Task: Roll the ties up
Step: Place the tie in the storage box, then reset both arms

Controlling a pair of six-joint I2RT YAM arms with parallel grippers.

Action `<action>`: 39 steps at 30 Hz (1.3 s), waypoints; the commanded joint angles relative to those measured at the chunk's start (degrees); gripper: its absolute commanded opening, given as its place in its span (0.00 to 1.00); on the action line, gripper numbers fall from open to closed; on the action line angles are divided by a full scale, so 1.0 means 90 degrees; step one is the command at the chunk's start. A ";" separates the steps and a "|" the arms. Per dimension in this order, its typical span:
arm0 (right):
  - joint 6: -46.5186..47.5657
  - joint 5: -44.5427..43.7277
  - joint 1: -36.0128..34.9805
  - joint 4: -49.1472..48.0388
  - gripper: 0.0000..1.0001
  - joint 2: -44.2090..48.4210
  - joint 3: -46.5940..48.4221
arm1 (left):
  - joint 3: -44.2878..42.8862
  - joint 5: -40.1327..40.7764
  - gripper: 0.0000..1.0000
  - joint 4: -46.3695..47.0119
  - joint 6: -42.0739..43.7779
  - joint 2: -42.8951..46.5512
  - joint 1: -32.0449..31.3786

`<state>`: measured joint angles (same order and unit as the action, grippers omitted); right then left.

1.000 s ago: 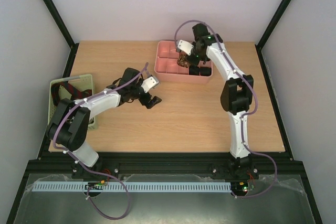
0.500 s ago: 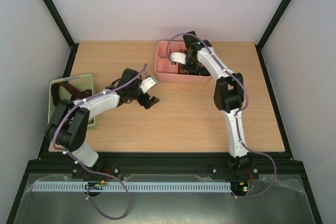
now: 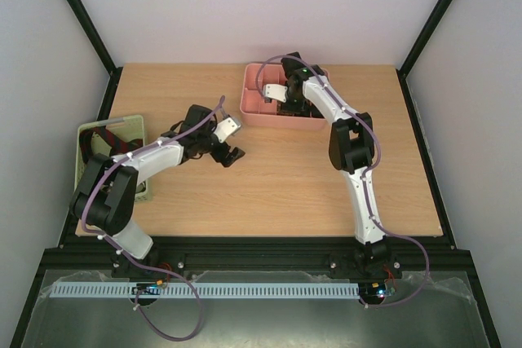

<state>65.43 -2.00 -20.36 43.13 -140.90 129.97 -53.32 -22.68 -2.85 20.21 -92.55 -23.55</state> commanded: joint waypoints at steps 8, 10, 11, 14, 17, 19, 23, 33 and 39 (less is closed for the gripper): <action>-0.0450 0.0157 0.0072 0.0143 0.83 0.0940 -0.0109 | -0.0556 -0.0004 0.99 -0.0057 -0.0176 0.0296 0.0224; -0.0562 0.0171 0.0070 0.0040 0.88 0.1146 -0.0115 | -0.0640 0.0083 0.99 -0.0040 -0.0123 0.0366 0.0239; -0.0588 0.0164 0.0069 0.0017 0.89 0.1262 -0.0115 | -0.0716 0.0137 0.99 -0.0056 -0.0066 0.0393 0.0243; -0.0746 0.0163 0.0078 -0.0125 0.97 0.1544 -0.0125 | -0.1034 0.0439 0.99 -0.0259 0.0024 0.0389 0.0244; -0.1139 0.0189 0.0143 -0.0336 0.99 0.1834 -0.0126 | -0.1597 0.0694 0.99 -0.0642 0.0170 0.0237 0.0283; -0.1553 0.0222 0.0210 -0.0544 0.99 0.2010 -0.0125 | -0.2035 0.0619 0.99 -0.0979 0.0401 0.0087 0.0382; -0.2759 0.0340 0.0490 -0.1020 0.99 0.2365 -0.0125 | -0.3106 0.0553 0.99 -0.1428 0.0334 -0.0373 0.0674; -0.6379 0.1808 0.1981 -0.1200 0.99 0.3753 -0.1797 | -0.6837 0.1065 0.99 -0.3217 -0.0663 -0.2528 0.1082; -0.7235 0.2138 0.2708 -0.2251 0.99 0.5273 -0.5145 | -0.6820 0.1100 0.99 -0.3531 -0.1204 -0.2881 0.1010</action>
<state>9.30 12.86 2.02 27.29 -99.85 98.24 -115.42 -13.63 -28.73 14.72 -117.16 -13.87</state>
